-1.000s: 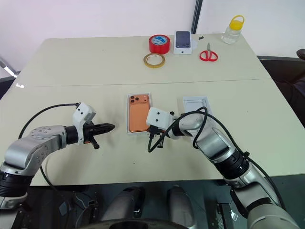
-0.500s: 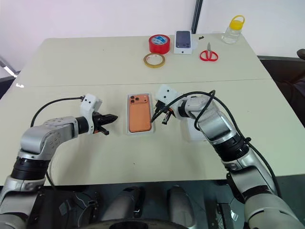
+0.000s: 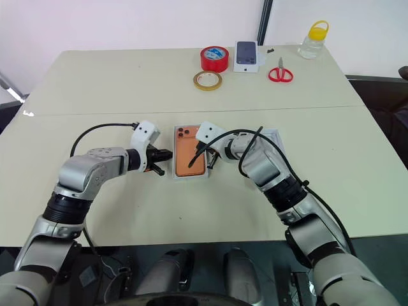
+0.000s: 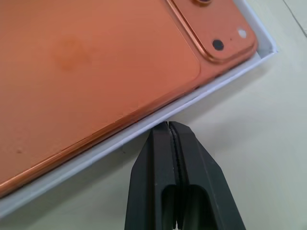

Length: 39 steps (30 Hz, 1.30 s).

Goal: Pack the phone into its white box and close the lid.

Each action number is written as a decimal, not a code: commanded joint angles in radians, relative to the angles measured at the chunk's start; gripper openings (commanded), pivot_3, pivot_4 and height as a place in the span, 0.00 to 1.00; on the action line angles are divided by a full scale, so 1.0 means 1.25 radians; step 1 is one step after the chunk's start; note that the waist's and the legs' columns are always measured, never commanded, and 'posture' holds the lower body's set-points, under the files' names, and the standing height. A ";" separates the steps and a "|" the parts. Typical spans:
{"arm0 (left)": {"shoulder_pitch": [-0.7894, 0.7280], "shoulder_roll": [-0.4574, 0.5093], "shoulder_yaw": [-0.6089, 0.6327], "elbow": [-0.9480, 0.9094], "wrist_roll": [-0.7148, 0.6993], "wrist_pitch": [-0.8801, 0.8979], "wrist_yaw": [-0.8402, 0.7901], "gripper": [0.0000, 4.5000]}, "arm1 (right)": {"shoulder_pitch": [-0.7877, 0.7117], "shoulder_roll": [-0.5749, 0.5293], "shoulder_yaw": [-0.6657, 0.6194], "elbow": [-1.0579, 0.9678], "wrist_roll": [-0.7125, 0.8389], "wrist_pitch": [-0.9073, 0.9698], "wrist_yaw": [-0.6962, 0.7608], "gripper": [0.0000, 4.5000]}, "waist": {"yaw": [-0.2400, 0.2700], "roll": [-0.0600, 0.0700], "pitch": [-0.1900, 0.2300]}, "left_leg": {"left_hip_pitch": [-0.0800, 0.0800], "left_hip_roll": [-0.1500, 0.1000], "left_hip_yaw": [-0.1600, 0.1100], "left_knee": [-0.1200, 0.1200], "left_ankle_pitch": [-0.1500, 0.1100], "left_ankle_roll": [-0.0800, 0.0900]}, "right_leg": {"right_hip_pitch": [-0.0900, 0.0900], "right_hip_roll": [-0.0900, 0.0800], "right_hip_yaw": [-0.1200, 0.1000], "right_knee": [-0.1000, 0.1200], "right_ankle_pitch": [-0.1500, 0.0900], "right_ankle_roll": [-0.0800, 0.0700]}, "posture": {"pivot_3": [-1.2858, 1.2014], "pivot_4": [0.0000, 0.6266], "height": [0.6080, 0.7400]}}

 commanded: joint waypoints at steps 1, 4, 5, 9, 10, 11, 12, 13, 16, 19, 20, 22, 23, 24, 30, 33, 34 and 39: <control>-0.034 -0.040 -0.048 -0.040 -0.017 0.002 -0.053 0.01 | 0.017 -0.026 -0.004 -0.118 0.010 0.019 0.034 0.00 | 0.000 0.000 0.000 | 0.000 0.000 0.000 0.000 0.000 0.000 | 0.000 0.000 0.000 0.000 0.000 0.000 | 0.52 0.24 1.00; -0.046 -0.060 -0.082 -0.052 -0.015 0.009 -0.076 0.01 | 0.044 -0.065 -0.012 -0.181 0.015 0.053 0.047 0.00 | -0.001 0.000 0.000 | 0.000 0.000 0.000 0.000 0.000 0.000 | 0.000 0.000 0.000 0.000 0.000 0.000 | 0.52 0.24 1.00; -0.051 -0.072 -0.099 -0.058 -0.015 0.012 -0.084 0.01 | 0.059 -0.087 -0.019 -0.212 0.017 0.069 0.054 0.00 | -0.001 0.000 0.000 | 0.000 0.000 0.000 0.000 0.000 0.000 | 0.000 0.000 0.000 0.000 0.000 0.000 | 0.52 0.24 1.00; -0.071 -0.115 -0.144 -0.061 -0.008 0.020 -0.102 0.01 | 0.111 -0.157 -0.045 -0.307 0.029 0.126 0.068 0.00 | 0.001 0.000 0.000 | 0.000 0.000 0.000 0.001 0.000 0.000 | 0.000 0.000 0.000 0.000 0.000 0.000 | 0.52 0.24 1.00; -0.075 -0.125 -0.154 -0.059 -0.006 0.021 -0.104 0.01 | 0.123 -0.172 -0.051 -0.326 0.031 0.138 0.070 0.00 | 0.002 0.000 0.000 | 0.000 0.000 0.000 0.001 0.000 0.000 | 0.000 0.000 0.000 0.000 0.000 0.000 | 0.52 0.24 1.00; -0.081 -0.142 -0.167 -0.056 -0.004 0.022 -0.107 0.01 | 0.140 -0.193 -0.062 -0.351 0.035 0.155 0.074 0.00 | 0.002 0.000 0.000 | 0.000 0.000 0.000 0.001 0.000 0.000 | 0.000 0.000 0.000 0.000 0.000 0.000 | 0.52 0.24 1.00; -0.086 -0.160 -0.181 -0.053 -0.004 0.023 -0.109 0.01 | 0.157 -0.215 -0.074 -0.375 0.039 0.172 0.078 0.00 | 0.003 0.000 0.000 | 0.000 0.000 0.000 0.001 0.000 0.000 | 0.000 0.000 0.000 0.000 0.000 0.000 | 0.52 0.24 1.00; -0.091 -0.174 -0.192 -0.050 -0.002 0.026 -0.111 0.01 | 0.171 -0.232 -0.083 -0.394 0.042 0.185 0.080 0.00 | 0.004 0.000 0.000 | 0.000 0.000 0.000 0.001 0.000 0.000 | 0.000 0.000 0.000 0.000 0.000 0.000 | 0.52 0.24 1.00; -0.097 -0.200 -0.207 -0.040 0.010 0.026 -0.112 0.01 | 0.198 -0.265 -0.101 -0.431 0.050 0.212 0.083 0.00 | 0.002 0.000 0.000 | 0.000 0.000 0.000 0.001 0.000 0.001 | 0.001 -0.001 0.000 0.000 0.000 0.000 | 0.52 0.24 1.00; -0.099 -0.212 -0.211 -0.032 0.018 0.026 -0.115 0.01 | 0.219 -0.289 -0.113 -0.455 0.056 0.229 0.083 0.00 | 0.000 0.000 0.000 | 0.000 0.000 0.000 0.001 0.000 0.001 | 0.001 0.000 0.000 0.000 0.000 0.000 | 0.52 0.24 1.00; -0.099 -0.215 -0.209 -0.028 0.020 0.026 -0.115 0.01 | 0.224 -0.293 -0.115 -0.459 0.058 0.232 0.082 0.00 | -0.001 0.000 0.000 | 0.000 0.000 0.000 0.001 0.000 0.001 | 0.001 0.000 0.000 0.000 0.000 0.000 | 0.52 0.24 1.00; -0.101 -0.218 -0.204 -0.018 0.023 0.025 -0.113 0.01 | 0.228 -0.298 -0.117 -0.467 0.062 0.238 0.082 0.00 | 0.000 0.000 0.000 | 0.000 0.000 0.000 0.001 0.000 0.001 | 0.001 0.000 0.000 0.000 0.000 0.000 | 0.52 0.24 1.00; -0.102 -0.219 -0.199 -0.011 0.026 0.024 -0.110 0.01 | 0.229 -0.299 -0.117 -0.471 0.065 0.240 0.082 0.00 | 0.001 0.000 0.000 | 0.000 0.000 0.000 0.001 0.000 0.001 | 0.001 0.000 0.000 0.000 0.000 0.000 | 0.52 0.24 1.00; -0.104 -0.219 -0.195 -0.003 0.030 0.021 -0.106 0.01 | 0.229 -0.300 -0.116 -0.474 0.067 0.242 0.082 0.00 | 0.002 0.000 0.000 | 0.000 0.000 0.000 0.001 0.000 0.001 | 0.001 0.000 0.000 0.000 0.000 0.000 | 0.52 0.24 1.00; -0.110 -0.218 -0.157 0.032 0.043 0.011 -0.090 0.01 | 0.234 -0.305 -0.093 -0.464 0.059 0.232 0.081 0.00 | 0.001 0.000 0.000 | 0.000 0.000 0.000 0.001 0.000 0.001 | 0.001 0.000 0.000 0.000 0.000 0.000 | 0.52 0.24 1.00; -0.105 -0.210 -0.141 0.032 0.044 0.011 -0.083 0.01 | 0.237 -0.302 -0.084 -0.437 0.053 0.215 0.076 0.00 | -0.001 0.000 0.000 | 0.000 0.000 0.000 0.001 0.000 0.001 | 0.001 0.000 0.000 0.000 0.000 0.000 | 0.52 0.24 1.00; -0.103 -0.208 -0.137 0.030 0.044 0.012 -0.082 0.01 | 0.237 -0.301 -0.083 -0.430 0.051 0.212 0.075 0.00 | -0.001 0.000 0.000 | 0.000 0.000 0.000 0.001 0.000 0.001 | 0.001 0.000 0.000 0.000 0.000 0.000 | 0.52 0.24 1.00; -0.098 -0.207 -0.122 0.030 0.049 0.015 -0.075 0.01 | 0.241 -0.305 -0.077 -0.416 0.048 0.199 0.073 0.00 | 0.000 0.000 0.000 | 0.001 0.000 0.000 0.001 0.000 0.001 | 0.001 0.000 0.000 0.000 0.000 0.000 | 0.52 0.24 1.00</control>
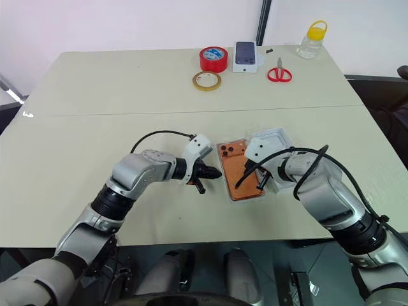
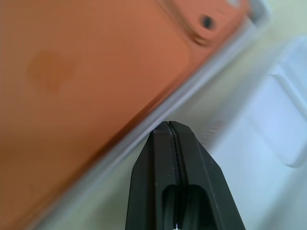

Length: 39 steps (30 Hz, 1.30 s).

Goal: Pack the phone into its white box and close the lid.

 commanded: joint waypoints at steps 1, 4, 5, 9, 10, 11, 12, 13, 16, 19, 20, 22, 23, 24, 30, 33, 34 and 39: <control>-0.017 -0.011 0.020 -0.018 0.000 -0.020 0.004 0.01 | -0.002 0.012 0.018 -0.026 0.029 -0.028 0.017 0.00 | 0.000 0.000 0.000 | 0.000 0.000 0.000 0.000 0.000 0.000 | 0.000 0.000 0.000 0.000 0.000 0.000 | 0.52 0.24 1.00; -0.016 -0.009 0.019 -0.022 0.002 -0.019 -0.001 0.01 | -0.003 0.010 0.018 -0.025 0.030 -0.030 0.016 0.00 | 0.000 0.000 0.000 | 0.000 0.000 0.000 0.000 0.000 0.000 | 0.000 0.000 0.000 0.000 0.000 0.000 | 0.52 0.24 1.00; -0.016 -0.008 0.017 -0.024 0.002 -0.018 -0.004 0.01 | -0.002 0.009 0.017 -0.023 0.030 -0.031 0.016 0.00 | 0.000 0.000 0.000 | 0.000 0.000 0.000 0.000 0.000 0.000 | 0.000 0.000 0.000 0.000 0.000 0.000 | 0.52 0.24 1.00; -0.009 -0.005 -0.001 -0.042 0.000 -0.016 -0.019 0.01 | -0.004 0.002 0.011 -0.015 0.028 -0.035 0.014 0.00 | 0.000 0.000 0.000 | 0.000 0.000 0.000 0.000 0.000 0.000 | 0.000 0.000 0.000 0.000 0.000 0.000 | 0.52 0.24 1.00; -0.007 -0.004 -0.004 -0.047 0.000 -0.014 -0.022 0.01 | -0.004 0.000 0.010 -0.013 0.028 -0.036 0.014 0.00 | 0.000 0.000 0.000 | 0.000 0.000 0.000 0.000 0.000 0.000 | 0.000 0.000 0.000 0.000 0.000 0.000 | 0.52 0.24 1.00; -0.005 -0.003 -0.006 -0.051 0.000 -0.013 -0.023 0.01 | -0.003 -0.001 0.008 -0.012 0.028 -0.038 0.014 0.00 | 0.000 0.000 0.000 | 0.000 0.000 0.000 0.000 0.000 0.000 | 0.000 0.000 0.000 0.000 0.000 0.000 | 0.52 0.24 1.00; -0.005 -0.003 -0.007 -0.053 0.000 -0.012 -0.024 0.01 | -0.002 -0.004 0.006 -0.011 0.029 -0.039 0.014 0.00 | 0.000 0.000 0.000 | 0.000 0.000 0.000 0.000 0.000 0.000 | 0.000 0.000 0.000 0.000 0.000 0.000 | 0.52 0.24 1.00; -0.004 -0.002 -0.008 -0.054 0.000 -0.012 -0.025 0.01 | -0.001 -0.005 0.005 -0.010 0.029 -0.040 0.014 0.00 | 0.001 0.000 0.000 | 0.000 0.000 0.000 0.000 0.000 0.000 | 0.000 0.000 0.000 0.000 0.000 0.000 | 0.52 0.24 1.00; -0.003 0.002 -0.010 -0.059 -0.001 -0.009 -0.029 0.01 | 0.001 -0.010 0.004 -0.005 0.029 -0.043 0.012 0.00 | 0.001 0.000 0.000 | 0.000 0.000 0.000 0.000 0.000 0.000 | 0.000 0.000 0.000 0.000 0.000 0.000 | 0.52 0.24 1.00; -0.002 0.006 -0.013 -0.063 0.001 -0.008 -0.029 0.01 | 0.001 -0.012 0.005 0.001 0.028 -0.047 0.011 0.00 | 0.001 0.000 0.000 | 0.000 0.000 0.000 0.000 0.000 0.000 | 0.000 0.000 0.000 0.000 0.000 0.000 | 0.52 0.24 1.00; -0.001 0.008 -0.013 -0.063 0.002 -0.009 -0.029 0.01 | 0.000 -0.012 0.005 0.003 0.028 -0.049 0.010 0.00 | 0.001 0.000 0.000 | 0.000 0.000 0.000 0.000 0.000 0.000 | 0.000 0.000 0.000 0.000 0.000 0.000 | 0.52 0.24 1.00; 0.001 0.011 -0.013 -0.065 0.002 -0.008 -0.029 0.01 | 0.000 -0.014 0.003 0.006 0.027 -0.053 0.010 0.00 | 0.001 0.000 0.000 | 0.000 0.000 0.000 0.000 0.000 0.000 | 0.000 0.000 0.000 0.000 0.000 0.000 | 0.52 0.24 1.00; 0.003 0.014 -0.013 -0.070 0.002 -0.006 -0.030 0.01 | -0.001 -0.018 0.000 0.011 0.025 -0.057 0.010 0.00 | 0.001 0.000 0.000 | 0.000 0.000 0.000 0.000 0.000 0.000 | 0.000 0.000 0.000 0.000 0.000 0.000 | 0.52 0.24 1.00; 0.006 0.017 -0.013 -0.075 0.001 -0.004 -0.030 0.01 | -0.004 -0.023 -0.005 0.016 0.024 -0.062 0.011 0.00 | 0.001 0.000 0.000 | 0.000 0.000 0.000 0.000 0.000 0.000 | 0.000 0.000 0.000 0.000 0.000 0.000 | 0.52 0.24 1.00; 0.013 0.038 0.000 -0.079 0.005 -0.004 -0.032 0.00 | -0.023 -0.046 -0.059 0.025 0.069 -0.064 0.045 0.13 | 0.003 0.000 0.000 | 0.000 0.000 0.000 0.000 0.000 0.000 | 0.000 0.000 0.000 0.000 0.000 0.000 | 0.52 0.24 1.00; 0.013 0.053 0.011 -0.081 0.001 -0.005 -0.039 0.00 | -0.036 -0.064 -0.101 0.017 0.102 -0.053 0.068 0.42 | 0.000 0.000 0.000 | 0.000 0.000 0.000 0.000 0.000 0.000 | 0.000 0.000 0.000 0.000 0.000 0.000 | 0.52 0.24 1.00; 0.017 0.064 0.013 -0.086 0.002 -0.015 -0.046 0.00 | -0.041 -0.079 -0.118 0.008 0.116 -0.046 0.082 0.53 | 0.000 0.000 0.000 | 0.000 0.000 0.000 0.000 0.000 0.000 | 0.000 0.000 0.000 0.000 0.000 0.000 | 0.52 0.24 1.00; 0.066 0.152 0.037 -0.129 0.002 -0.186 -0.145 0.00 | -0.068 -0.107 -0.201 0.004 0.205 0.037 0.116 0.65 | -0.001 0.000 0.000 | 0.000 0.000 0.000 0.000 0.000 0.000 | 0.000 0.000 0.000 0.000 0.000 0.000 | 0.52 0.24 1.00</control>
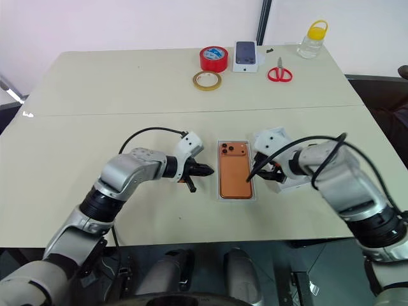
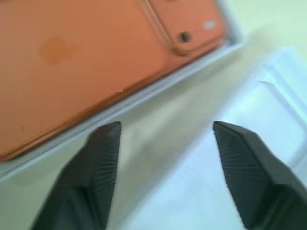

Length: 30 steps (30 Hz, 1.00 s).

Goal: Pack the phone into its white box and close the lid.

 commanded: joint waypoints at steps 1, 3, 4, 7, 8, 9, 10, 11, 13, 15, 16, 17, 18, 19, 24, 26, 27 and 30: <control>0.022 0.041 0.036 -0.051 -0.003 -0.127 -0.068 0.00 | -0.023 -0.008 -0.044 -0.013 0.048 0.070 0.000 0.65 | 0.003 0.000 0.000 | 0.000 0.000 0.000 0.000 0.000 0.000 | 0.000 0.000 0.000 0.000 0.000 0.000 | 0.52 0.24 1.00; 0.044 0.066 0.045 -0.068 -0.003 -0.199 -0.108 0.00 | -0.032 0.010 -0.049 0.009 0.066 0.137 -0.022 0.65 | 0.005 0.000 0.000 | 0.000 0.000 0.000 0.000 0.000 0.000 | 0.000 0.000 0.000 0.000 0.000 0.000 | 0.52 0.24 1.00; 0.053 0.079 0.047 -0.078 -0.001 -0.233 -0.128 0.00 | -0.039 0.024 -0.055 0.025 0.075 0.173 -0.036 0.65 | 0.005 0.000 0.000 | 0.000 0.000 0.000 0.000 0.000 0.000 | 0.001 -0.001 0.000 0.000 0.000 0.000 | 0.52 0.24 1.00; 0.077 0.113 0.055 -0.099 -0.010 -0.291 -0.181 0.00 | -0.056 0.048 -0.049 0.065 0.084 0.244 -0.081 0.65 | 0.005 0.000 0.000 | 0.000 -0.001 0.000 0.000 0.000 0.000 | 0.001 -0.001 0.000 -0.001 0.000 0.000 | 0.52 0.24 1.00; 0.083 0.122 0.055 -0.102 -0.011 -0.301 -0.195 0.00 | -0.058 0.047 -0.043 0.069 0.086 0.255 -0.089 0.65 | 0.005 0.000 0.000 | 0.000 0.000 0.000 0.000 0.000 0.000 | 0.001 -0.001 0.000 -0.001 0.000 0.000 | 0.52 0.24 1.00; 0.090 0.131 0.055 -0.106 -0.012 -0.312 -0.210 0.00 | -0.064 0.053 -0.043 0.076 0.092 0.278 -0.101 0.65 | 0.005 0.000 0.000 | 0.000 0.000 0.000 0.000 0.000 0.000 | 0.001 -0.001 0.000 -0.001 0.000 0.000 | 0.52 0.24 1.00; 0.096 0.139 0.054 -0.108 -0.011 -0.322 -0.221 0.00 | -0.068 0.058 -0.038 0.084 0.093 0.292 -0.114 0.65 | 0.004 0.000 0.000 | 0.000 0.000 0.000 0.000 0.000 0.000 | 0.001 -0.001 0.000 -0.001 0.000 0.000 | 0.52 0.24 1.00; 0.100 0.143 0.053 -0.110 -0.010 -0.328 -0.228 0.00 | -0.072 0.062 -0.036 0.089 0.096 0.301 -0.125 0.65 | 0.002 0.000 0.000 | 0.000 0.000 0.000 0.000 0.000 0.000 | 0.001 -0.001 0.000 -0.001 0.000 0.000 | 0.52 0.24 1.00; 0.106 0.149 0.055 -0.109 -0.012 -0.334 -0.239 0.00 | -0.078 0.080 -0.034 0.110 0.096 0.323 -0.154 0.65 | 0.002 0.000 0.000 | 0.000 0.000 0.000 0.000 0.000 0.001 | 0.001 -0.001 0.000 -0.001 0.000 0.000 | 0.52 0.24 1.00; 0.108 0.149 0.056 -0.107 -0.011 -0.338 -0.244 0.00 | -0.085 0.096 -0.033 0.124 0.101 0.339 -0.173 0.65 | 0.002 0.000 0.000 | 0.000 0.000 0.000 0.000 0.000 0.001 | 0.000 -0.001 0.000 -0.001 0.000 0.000 | 0.52 0.24 1.00; 0.108 0.149 0.056 -0.106 -0.010 -0.340 -0.244 0.00 | -0.087 0.102 -0.034 0.125 0.105 0.346 -0.179 0.65 | 0.003 0.000 0.000 | 0.000 0.000 0.000 0.000 0.000 0.001 | 0.000 -0.001 0.000 -0.001 0.000 0.000 | 0.52 0.24 1.00; 0.109 0.148 0.056 -0.105 -0.009 -0.341 -0.245 0.00 | -0.088 0.109 -0.031 0.121 0.109 0.353 -0.186 0.54 | 0.003 0.000 0.000 | 0.000 0.000 0.000 0.000 0.000 0.001 | 0.000 -0.001 0.000 -0.001 0.000 0.000 | 0.52 0.24 1.00; 0.109 0.146 0.056 -0.105 -0.008 -0.341 -0.245 0.00 | -0.089 0.113 -0.027 0.116 0.113 0.359 -0.194 0.46 | 0.003 0.000 0.000 | 0.000 0.000 0.000 0.000 0.000 0.001 | 0.000 -0.001 0.000 -0.001 0.000 0.000 | 0.52 0.24 1.00; 0.109 0.145 0.057 -0.105 -0.008 -0.342 -0.244 0.00 | -0.089 0.122 -0.026 0.110 0.118 0.369 -0.203 0.37 | 0.003 0.000 0.000 | 0.000 0.000 0.000 0.000 0.000 0.001 | 0.000 -0.001 0.000 -0.001 0.000 0.000 | 0.52 0.24 1.00; 0.113 0.137 0.068 -0.097 -0.006 -0.349 -0.228 0.00 | -0.103 0.140 -0.047 0.102 0.133 0.411 -0.245 0.01 | 0.002 0.000 0.000 | 0.000 0.000 0.000 0.000 0.000 0.001 | 0.000 -0.001 0.000 -0.001 0.000 0.000 | 0.52 0.24 1.00; 0.112 0.129 0.081 -0.086 -0.004 -0.356 -0.209 0.00 | -0.119 0.142 -0.068 0.114 0.136 0.419 -0.260 0.01 | 0.002 0.000 0.000 | 0.000 0.000 0.000 0.000 0.000 0.001 | 0.000 -0.001 0.000 -0.001 0.000 0.000 | 0.52 0.24 1.00; 0.109 0.124 0.089 -0.077 -0.004 -0.357 -0.199 0.00 | -0.129 0.143 -0.077 0.121 0.138 0.421 -0.267 0.01 | 0.002 0.000 0.000 | 0.000 0.000 0.000 0.000 0.000 0.001 | 0.000 -0.001 0.000 0.000 0.000 0.000 | 0.52 0.24 1.00; 0.095 0.101 0.145 -0.021 -0.007 -0.357 -0.142 0.00 | -0.199 0.160 -0.144 0.157 0.140 0.418 -0.290 0.01 | 0.000 0.000 0.000 | 0.000 0.000 0.000 0.000 0.000 0.001 | 0.000 -0.001 0.000 0.000 0.000 0.000 | 0.52 0.24 1.00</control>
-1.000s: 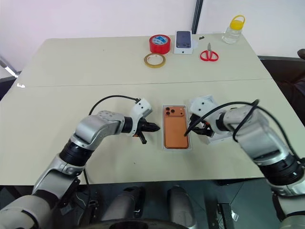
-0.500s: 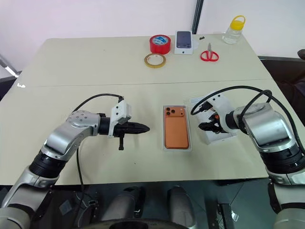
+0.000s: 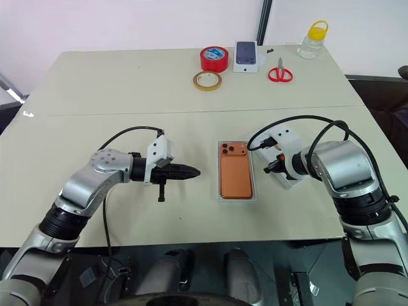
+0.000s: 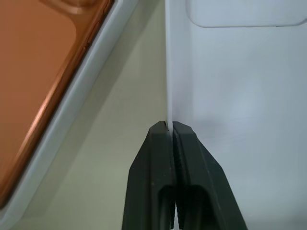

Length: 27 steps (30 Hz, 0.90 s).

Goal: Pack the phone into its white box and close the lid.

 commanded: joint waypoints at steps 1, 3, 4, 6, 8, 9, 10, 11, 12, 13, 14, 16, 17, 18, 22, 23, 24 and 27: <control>-0.020 -0.015 0.078 0.045 -0.007 -0.012 0.057 0.00 | -0.084 0.010 -0.097 0.014 0.006 -0.010 -0.025 0.01 | 0.000 0.000 0.000 | 0.000 0.000 0.000 0.000 0.000 0.000 | 0.000 0.000 0.000 0.000 0.000 0.000 | 0.52 0.24 1.00; -0.025 -0.020 0.110 0.074 -0.010 -0.018 0.077 0.00 | -0.125 0.048 -0.163 0.034 0.051 0.007 -0.021 0.01 | 0.000 0.000 0.000 | 0.000 0.000 0.000 0.000 0.000 0.000 | -0.001 0.000 0.000 0.000 0.000 0.000 | 0.52 0.24 1.00; -0.028 -0.020 0.127 0.088 -0.012 -0.020 0.086 0.00 | -0.147 0.077 -0.205 0.048 0.100 0.013 -0.020 0.01 | -0.001 0.000 0.000 | 0.000 0.000 0.000 0.000 0.000 0.000 | -0.001 0.000 0.000 0.000 0.000 0.000 | 0.52 0.24 1.00; -0.036 -0.012 0.160 0.115 -0.011 -0.028 0.099 0.00 | -0.188 0.145 -0.282 0.093 0.264 0.016 -0.056 0.01 | -0.004 0.000 0.000 | 0.000 0.001 0.000 0.000 0.000 0.000 | -0.001 0.001 0.000 0.000 0.000 0.000 | 0.52 0.24 1.00; -0.042 -0.004 0.176 0.135 -0.007 -0.032 0.101 0.00 | -0.199 0.187 -0.317 0.150 0.438 0.016 -0.155 0.01 | -0.003 0.000 0.000 | 0.000 0.001 0.000 -0.001 0.000 0.000 | -0.001 0.001 0.000 0.001 0.000 0.000 | 0.52 0.24 1.00; -0.045 0.001 0.179 0.143 -0.002 -0.035 0.100 0.00 | -0.193 0.200 -0.315 0.168 0.531 0.016 -0.212 0.01 | -0.002 0.000 0.000 | 0.000 0.001 0.000 -0.001 0.000 0.000 | -0.001 0.001 0.000 0.001 0.000 0.000 | 0.52 0.24 1.00; -0.048 0.007 0.181 0.148 0.001 -0.038 0.098 0.00 | -0.192 0.220 -0.317 0.208 0.652 0.016 -0.295 0.01 | -0.002 0.000 0.000 | 0.000 0.001 0.000 0.000 0.000 0.000 | 0.000 0.001 0.000 0.001 0.000 0.000 | 0.52 0.24 1.00; -0.050 0.011 0.182 0.152 0.003 -0.041 0.097 0.00 | -0.192 0.238 -0.319 0.247 0.768 0.016 -0.383 0.01 | -0.003 0.000 0.000 | 0.000 0.000 0.000 0.000 0.000 0.000 | 0.000 0.000 0.000 0.000 0.000 0.000 | 0.52 0.24 1.00; -0.051 0.015 0.183 0.154 0.004 -0.044 0.095 0.00 | -0.193 0.260 -0.320 0.285 0.882 0.016 -0.478 0.01 | -0.003 0.000 0.000 | 0.000 0.000 0.000 0.000 0.000 0.000 | 0.000 0.000 0.000 0.000 0.000 0.000 | 0.52 0.24 1.00; -0.052 0.017 0.183 0.156 0.004 -0.046 0.094 0.00 | -0.164 0.237 -0.259 0.287 1.082 -0.064 -0.622 0.01 | -0.002 0.000 0.000 | 0.000 0.000 0.000 0.000 0.000 0.000 | 0.000 0.000 0.000 0.001 0.000 0.000 | 0.52 0.24 1.00; -0.052 0.018 0.183 0.156 0.005 -0.047 0.093 0.00 | -0.137 0.227 -0.214 0.274 1.223 -0.132 -0.735 0.01 | 0.001 0.000 0.000 | 0.000 0.000 0.000 0.000 0.000 0.000 | 0.000 0.000 0.000 0.001 0.000 0.000 | 0.52 0.24 1.00; -0.050 0.016 0.182 0.151 0.006 -0.048 0.095 0.00 | -0.063 0.295 -0.179 0.211 1.346 -0.241 -0.904 0.01 | -0.001 0.000 0.000 | -0.001 0.000 0.000 0.000 0.000 0.000 | 0.000 -0.001 -0.001 0.000 0.000 0.000 | 0.52 0.24 1.00; -0.048 0.014 0.181 0.145 0.005 -0.046 0.098 0.00 | -0.021 0.368 -0.188 0.167 1.349 -0.284 -0.976 0.01 | -0.004 -0.001 0.000 | -0.001 0.000 0.000 0.000 0.000 0.000 | 0.000 -0.001 -0.001 0.000 0.000 0.000 | 0.52 0.24 1.00; -0.047 0.012 0.180 0.142 0.005 -0.045 0.099 0.00 | 0.011 0.427 -0.195 0.127 1.349 -0.323 -1.040 0.01 | -0.008 0.000 0.000 | -0.001 0.000 0.000 0.000 0.000 0.000 | 0.000 0.000 -0.001 0.000 0.000 0.000 | 0.52 0.24 1.00; -0.030 0.000 0.166 0.115 0.005 -0.039 0.097 0.00 | 0.141 0.630 -0.200 -0.032 1.349 -0.480 -1.345 0.01 | -0.026 0.000 0.000 | -0.001 0.001 0.000 0.000 0.001 0.000 | -0.002 0.001 0.000 0.003 0.000 0.000 | 0.52 0.24 1.00; -0.028 0.000 0.164 0.113 0.006 -0.040 0.094 0.00 | 0.153 0.664 -0.200 -0.057 1.349 -0.504 -1.398 0.01 | -0.027 0.001 0.000 | -0.001 0.001 0.000 0.000 0.001 -0.001 | -0.002 0.001 0.001 0.004 0.000 0.000 | 0.52 0.24 1.00; -0.026 -0.001 0.159 0.112 0.008 -0.041 0.091 0.00 | 0.163 0.685 -0.196 -0.078 1.349 -0.520 -1.433 0.01 | -0.027 0.001 0.000 | -0.001 0.001 0.000 0.000 0.001 -0.001 | -0.002 0.001 0.001 0.004 0.000 0.000 | 0.52 0.24 1.00; -0.026 -0.010 0.132 0.104 0.013 -0.035 0.085 0.00 | 0.185 0.671 -0.201 -0.094 1.349 -0.515 -1.466 0.07 | -0.026 0.001 -0.001 | 0.000 0.001 0.000 0.000 0.001 -0.001 | -0.002 0.001 0.001 0.004 0.000 0.000 | 0.52 0.24 1.00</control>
